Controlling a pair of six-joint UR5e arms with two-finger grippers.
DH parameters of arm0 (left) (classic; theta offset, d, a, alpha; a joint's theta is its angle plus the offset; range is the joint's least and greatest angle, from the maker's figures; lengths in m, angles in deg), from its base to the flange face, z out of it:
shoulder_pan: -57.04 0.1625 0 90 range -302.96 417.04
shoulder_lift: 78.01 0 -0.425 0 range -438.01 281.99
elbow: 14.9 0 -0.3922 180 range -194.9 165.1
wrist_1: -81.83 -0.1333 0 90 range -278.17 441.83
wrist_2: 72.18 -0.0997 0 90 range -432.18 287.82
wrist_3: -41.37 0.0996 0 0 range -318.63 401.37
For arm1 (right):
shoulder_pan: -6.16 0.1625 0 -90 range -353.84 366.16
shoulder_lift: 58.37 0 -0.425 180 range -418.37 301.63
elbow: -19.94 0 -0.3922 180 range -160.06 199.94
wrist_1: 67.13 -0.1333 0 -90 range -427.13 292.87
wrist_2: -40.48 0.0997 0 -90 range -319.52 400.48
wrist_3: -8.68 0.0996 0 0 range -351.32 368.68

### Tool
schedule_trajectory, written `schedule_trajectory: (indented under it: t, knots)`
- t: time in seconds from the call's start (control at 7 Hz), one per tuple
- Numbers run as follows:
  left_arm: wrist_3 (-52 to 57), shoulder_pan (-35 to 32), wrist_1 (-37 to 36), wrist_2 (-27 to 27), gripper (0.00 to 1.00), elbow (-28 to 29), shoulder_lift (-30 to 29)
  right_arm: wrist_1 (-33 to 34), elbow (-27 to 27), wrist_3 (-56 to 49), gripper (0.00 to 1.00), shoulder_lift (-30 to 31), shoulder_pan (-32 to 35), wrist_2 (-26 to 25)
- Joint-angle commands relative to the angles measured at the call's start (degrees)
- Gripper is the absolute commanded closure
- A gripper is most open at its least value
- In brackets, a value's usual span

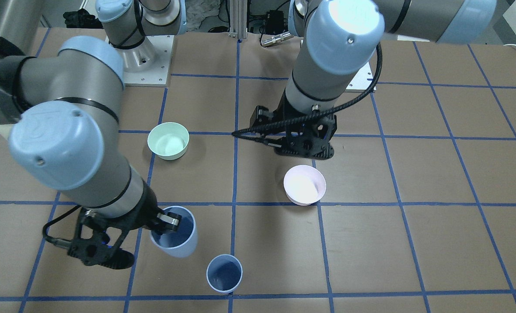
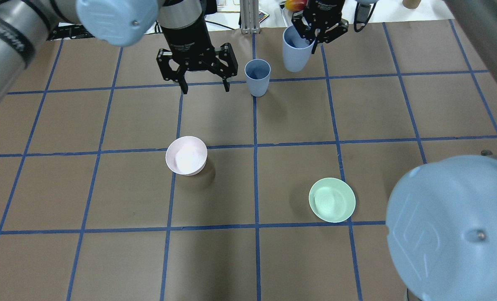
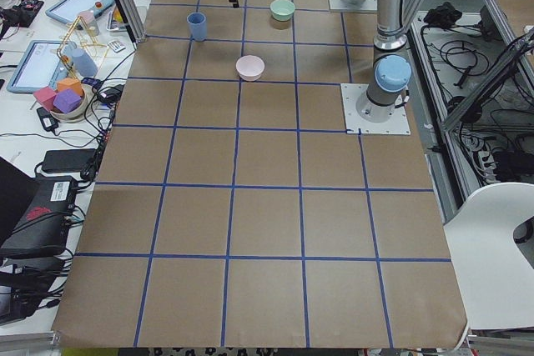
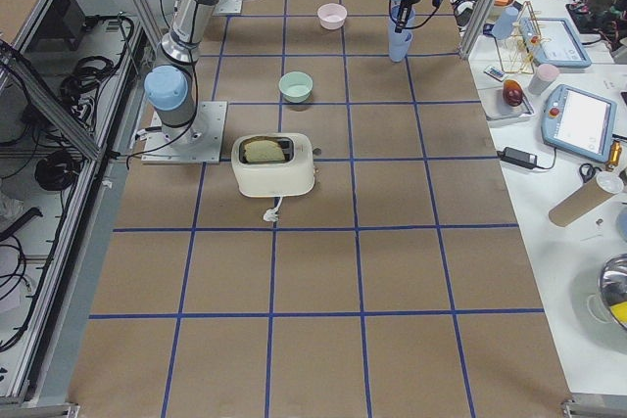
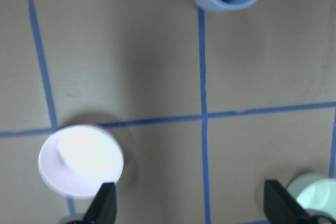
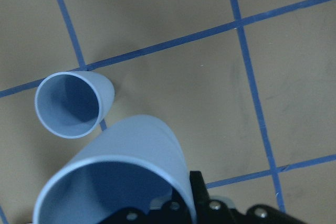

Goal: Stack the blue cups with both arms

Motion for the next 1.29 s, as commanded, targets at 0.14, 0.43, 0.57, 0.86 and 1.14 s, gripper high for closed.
schedule_trajectory:
  t: [0.14, 0.43, 0.57, 0.86, 1.14]
  knots:
    - [1.16, 3.37, -7.95, -4.62, 0.04, -16.47, 13.32, 5.2, -0.03, 4.35, 1.0, -2.15, 3.09, 1.38]
    - [4.57, 5.29, -18.03, -4.55, 0.0, -20.47, 15.37, 8.2, -0.03, 4.79, 1.0, -3.83, 3.88, 1.29]
    - [4.94, 6.96, -17.88, -3.94, 0.0, -19.78, 15.46, 9.09, -0.03, 4.97, 1.0, -4.44, 3.89, 1.29]
    - [4.86, 7.42, -17.7, -3.93, 0.0, -19.34, 15.37, 10.67, -0.03, 4.79, 1.0, -5.76, 3.97, 1.29]
    - [4.86, 7.24, -17.61, -4.11, 0.0, -19.43, 15.55, 10.68, -0.03, 4.79, 1.0, -6.29, 4.15, 1.38]
